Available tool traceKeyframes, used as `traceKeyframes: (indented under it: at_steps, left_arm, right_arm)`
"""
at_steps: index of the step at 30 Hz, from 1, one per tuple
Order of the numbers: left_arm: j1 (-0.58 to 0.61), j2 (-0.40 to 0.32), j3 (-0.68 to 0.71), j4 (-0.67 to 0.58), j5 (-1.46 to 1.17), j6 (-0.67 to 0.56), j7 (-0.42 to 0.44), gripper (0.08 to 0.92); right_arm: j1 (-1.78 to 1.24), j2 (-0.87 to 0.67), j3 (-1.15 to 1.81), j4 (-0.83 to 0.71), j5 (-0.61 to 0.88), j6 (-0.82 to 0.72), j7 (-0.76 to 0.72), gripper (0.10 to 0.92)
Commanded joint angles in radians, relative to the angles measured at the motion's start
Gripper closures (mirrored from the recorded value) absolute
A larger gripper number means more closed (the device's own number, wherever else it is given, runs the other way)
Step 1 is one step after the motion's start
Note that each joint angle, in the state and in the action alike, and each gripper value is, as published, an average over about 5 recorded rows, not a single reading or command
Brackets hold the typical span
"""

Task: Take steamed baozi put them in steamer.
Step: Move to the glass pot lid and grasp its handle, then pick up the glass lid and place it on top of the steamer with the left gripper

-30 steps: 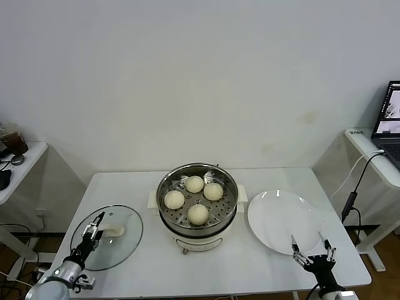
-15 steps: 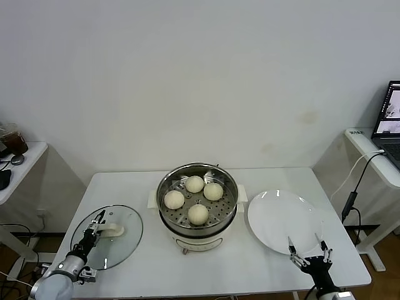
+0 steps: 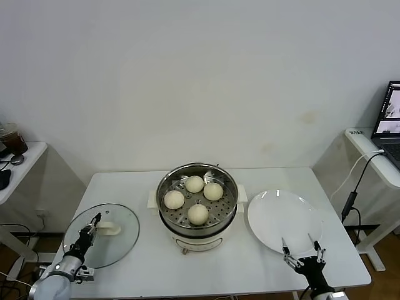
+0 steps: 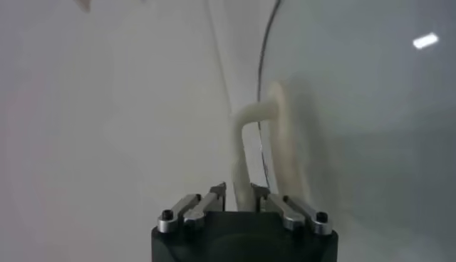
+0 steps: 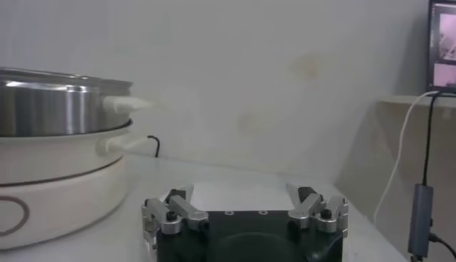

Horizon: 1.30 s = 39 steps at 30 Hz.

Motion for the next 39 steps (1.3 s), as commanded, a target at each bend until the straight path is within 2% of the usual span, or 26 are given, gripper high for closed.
traceKeyframes:
  at_steps: [1, 4, 10, 15, 20, 24, 31, 39]
  left_arm:
    - [0.223, 0.07, -0.058, -0.351, -0.149, 0.146, -0.014, 0.82]
    - [0.311, 0.124, -0.104, -0.521, -0.221, 0.245, 0.019, 0.825]
    - [0.375, 0.253, -0.186, -0.763, -0.405, 0.418, 0.204, 0.825]
    - [0.295, 0.319, -0.114, -0.87, -0.546, 0.517, 0.297, 0.825]
    - [0.094, 0.34, 0.131, -0.912, -0.639, 0.64, 0.331, 0.825]
    - [-0.093, 0.305, 0.366, -0.882, -0.603, 0.732, 0.364, 0.825]
    - [-0.366, 0.148, 0.66, -0.795, -0.411, 0.846, 0.497, 0.825]
    - [-0.487, -0.013, 0.817, -0.675, -0.171, 0.875, 0.597, 0.825]
  right_arm:
    - [-0.003, -0.005, -0.017, -0.003, -0.011, 0.007, -0.003, 0.203]
    - [-0.007, -0.009, -0.024, 0.0, -0.015, 0.009, -0.006, 0.203]
    - [-0.015, -0.012, -0.042, 0.004, -0.027, 0.017, -0.015, 0.203]
    - [-0.018, -0.005, -0.057, -0.002, -0.049, 0.033, -0.025, 0.203]
    - [-0.016, 0.01, -0.077, -0.005, -0.07, 0.047, -0.028, 0.203]
    - [-0.007, 0.03, -0.085, -0.009, -0.1, 0.056, -0.02, 0.203]
    - [0.006, 0.056, -0.084, -0.03, -0.147, 0.072, -0.003, 0.203]
    - [0.011, 0.064, -0.082, -0.048, -0.162, 0.08, 0.006, 0.203]
